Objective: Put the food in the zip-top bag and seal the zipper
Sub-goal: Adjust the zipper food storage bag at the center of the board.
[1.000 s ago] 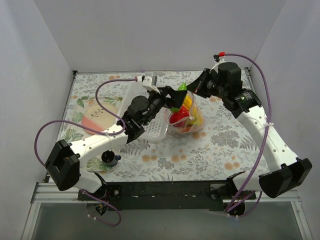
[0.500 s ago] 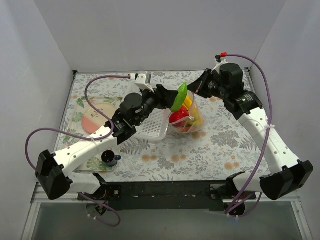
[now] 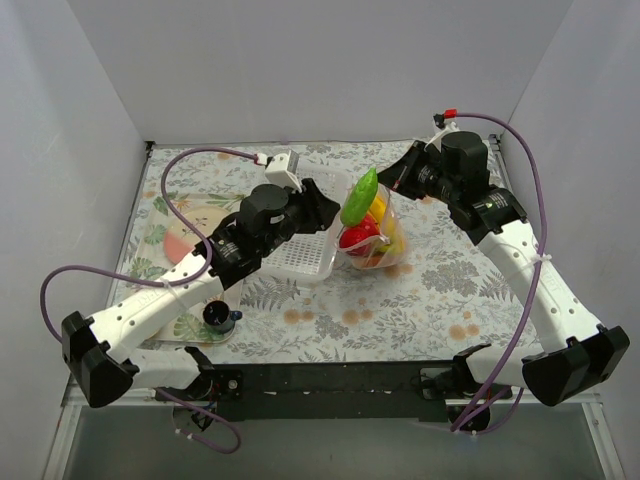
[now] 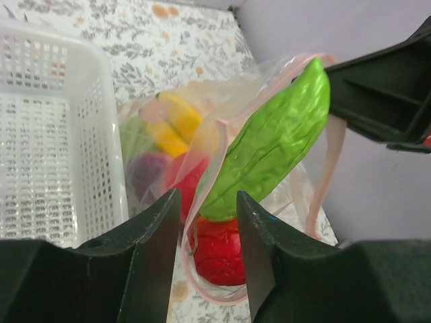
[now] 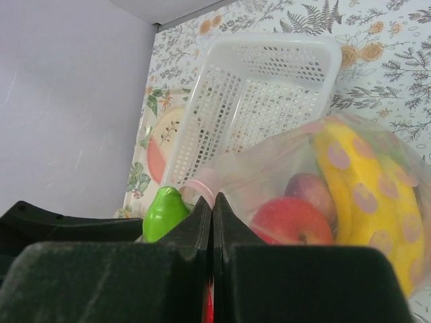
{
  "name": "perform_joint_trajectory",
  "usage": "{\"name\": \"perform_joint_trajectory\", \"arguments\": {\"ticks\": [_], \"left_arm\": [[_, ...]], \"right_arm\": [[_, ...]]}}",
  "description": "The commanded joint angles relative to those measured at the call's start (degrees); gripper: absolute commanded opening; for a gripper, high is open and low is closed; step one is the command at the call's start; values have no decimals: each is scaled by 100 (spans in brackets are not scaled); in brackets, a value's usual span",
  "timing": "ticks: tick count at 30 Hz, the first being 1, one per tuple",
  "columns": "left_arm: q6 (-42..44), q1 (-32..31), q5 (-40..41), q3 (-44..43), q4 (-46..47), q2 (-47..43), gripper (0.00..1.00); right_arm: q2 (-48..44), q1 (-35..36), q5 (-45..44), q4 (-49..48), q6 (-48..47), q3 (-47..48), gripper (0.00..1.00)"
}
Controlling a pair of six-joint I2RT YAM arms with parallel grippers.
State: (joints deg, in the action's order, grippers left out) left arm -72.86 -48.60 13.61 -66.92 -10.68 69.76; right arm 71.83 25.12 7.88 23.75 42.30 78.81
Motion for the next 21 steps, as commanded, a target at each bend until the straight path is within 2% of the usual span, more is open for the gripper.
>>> {"name": "perform_joint_trajectory", "arguments": {"ticks": [1,5,14,16,18,21], "left_arm": [[-395,-9,-525,-225,-680,134,36],[-483,-9,-447,-190,-821,231,31],[-519,-9,-376,-94,-884,354,31],[-501,-9,-490,-198,-805,459,19],[-405,-9,-604,-444,-804,714,0],[-334,-18,-736,-1173,-848,987,0]], "right_arm": [[-266,-16,-15,-705,129,74,1],[-301,-8,-58,-705,129,47,1],[-310,-16,-58,-705,129,47,1],[-328,-25,-76,-705,120,30,1],[-363,-16,-129,-670,16,12,1],[-416,-8,-339,-407,-239,56,1]]}}
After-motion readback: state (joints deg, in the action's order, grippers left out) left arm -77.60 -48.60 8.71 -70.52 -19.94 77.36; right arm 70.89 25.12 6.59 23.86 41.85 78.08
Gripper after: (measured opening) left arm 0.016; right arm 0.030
